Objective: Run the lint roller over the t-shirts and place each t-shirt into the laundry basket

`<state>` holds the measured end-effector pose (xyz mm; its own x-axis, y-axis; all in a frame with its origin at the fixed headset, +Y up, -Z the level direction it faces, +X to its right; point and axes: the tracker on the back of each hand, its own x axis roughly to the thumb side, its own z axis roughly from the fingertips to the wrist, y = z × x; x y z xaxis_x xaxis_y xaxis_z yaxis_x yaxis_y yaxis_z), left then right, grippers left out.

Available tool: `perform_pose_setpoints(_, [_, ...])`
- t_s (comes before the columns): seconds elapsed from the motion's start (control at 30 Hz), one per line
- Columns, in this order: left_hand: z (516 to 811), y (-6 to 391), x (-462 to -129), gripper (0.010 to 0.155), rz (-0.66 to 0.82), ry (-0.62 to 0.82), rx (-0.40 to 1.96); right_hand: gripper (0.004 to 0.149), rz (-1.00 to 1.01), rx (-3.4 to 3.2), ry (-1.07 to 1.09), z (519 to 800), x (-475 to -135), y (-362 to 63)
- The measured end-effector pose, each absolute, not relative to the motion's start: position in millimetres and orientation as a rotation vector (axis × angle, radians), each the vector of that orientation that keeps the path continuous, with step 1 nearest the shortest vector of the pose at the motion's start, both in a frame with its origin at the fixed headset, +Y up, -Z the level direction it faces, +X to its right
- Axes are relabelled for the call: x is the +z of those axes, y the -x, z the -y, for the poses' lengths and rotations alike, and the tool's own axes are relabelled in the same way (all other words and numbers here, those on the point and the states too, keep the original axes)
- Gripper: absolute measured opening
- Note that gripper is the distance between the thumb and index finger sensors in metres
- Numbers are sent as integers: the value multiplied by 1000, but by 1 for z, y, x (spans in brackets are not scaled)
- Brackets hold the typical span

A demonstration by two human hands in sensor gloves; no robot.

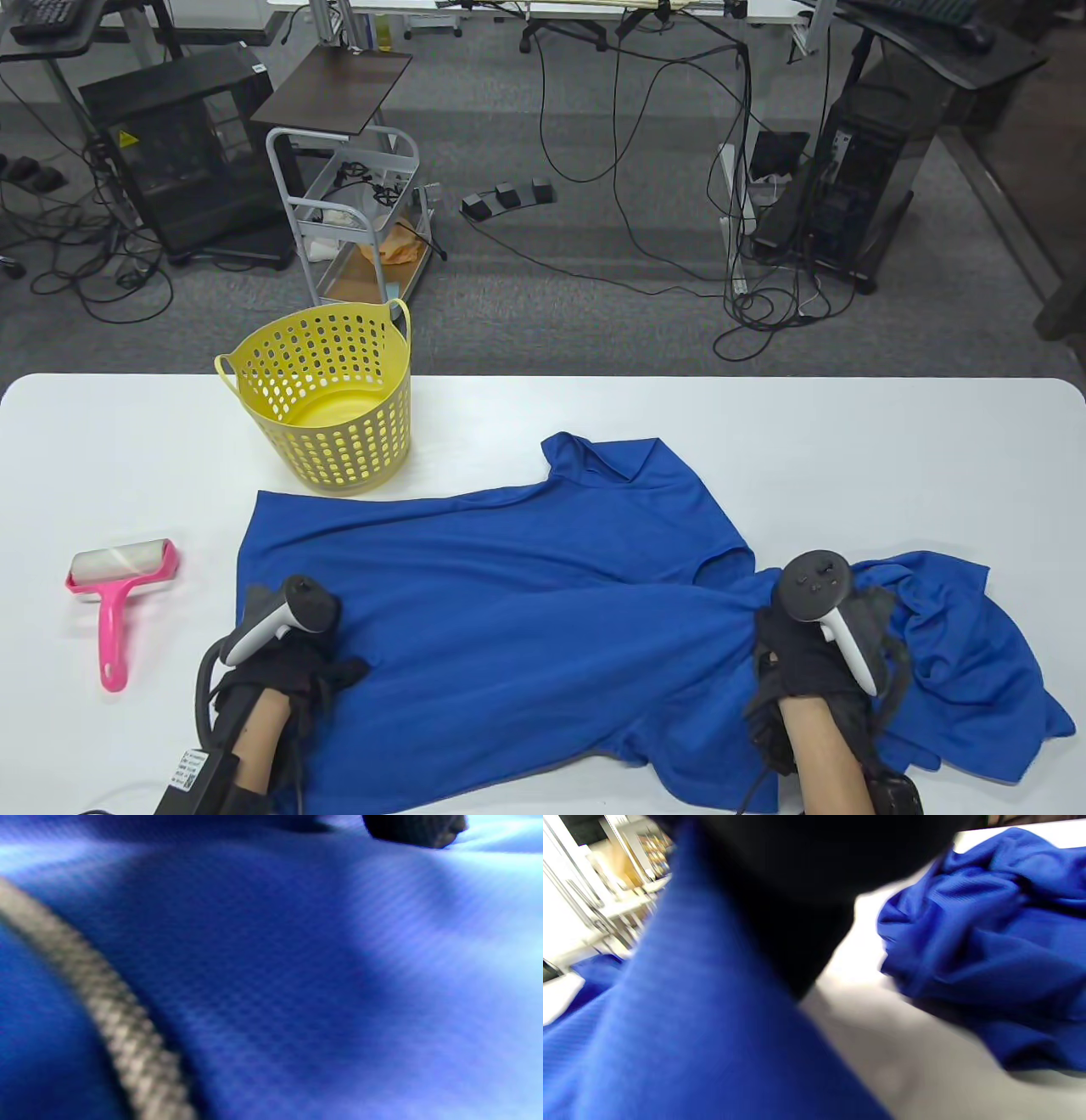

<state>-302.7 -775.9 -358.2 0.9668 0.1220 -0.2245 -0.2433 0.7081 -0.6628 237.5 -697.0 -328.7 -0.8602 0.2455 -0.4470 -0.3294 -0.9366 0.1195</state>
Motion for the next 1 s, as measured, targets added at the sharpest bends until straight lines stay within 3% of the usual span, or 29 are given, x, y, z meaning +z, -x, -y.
perform_pose_setpoints(0.1, [776, 303, -358, 88, -166, 760, 199, 49, -597, 2891, 737, 724, -333, -235])
perform_pose_setpoints(0.13, [776, 303, -358, 88, -166, 761, 198, 52, -593, 2977, 745, 724, -335, -233])
perform_pose_setpoints(0.3, [776, 303, -358, 88, -164, 763, 199, 56, -308, 3068, 708, 687, -350, -202])
perform_pose_setpoints(0.37, [776, 303, -358, 88, -163, 765, 199, 53, -190, 3082, 485, 673, -369, -179])
perform_pose_setpoints(0.43, [776, 303, -358, 88, -162, 764, 201, 53, -228, 3065, 353, 671, -395, -159])
perform_pose_setpoints(0.53, [777, 303, -358, 88, -161, 765, 202, 53, -359, 3018, 248, 689, -443, -135])
perform_pose_setpoints(0.67, [778, 304, -358, 88, -156, 765, 209, 51, -589, 2961, 270, 732, -501, -111])
perform_pose_setpoints(0.77, [778, 304, -358, 88, -151, 766, 214, 54, -686, 3038, 258, 756, -523, -97])
perform_pose_setpoints(1.0, [779, 304, -358, 88, -150, 780, 229, 63, -877, 2938, 453, 766, -560, -103])
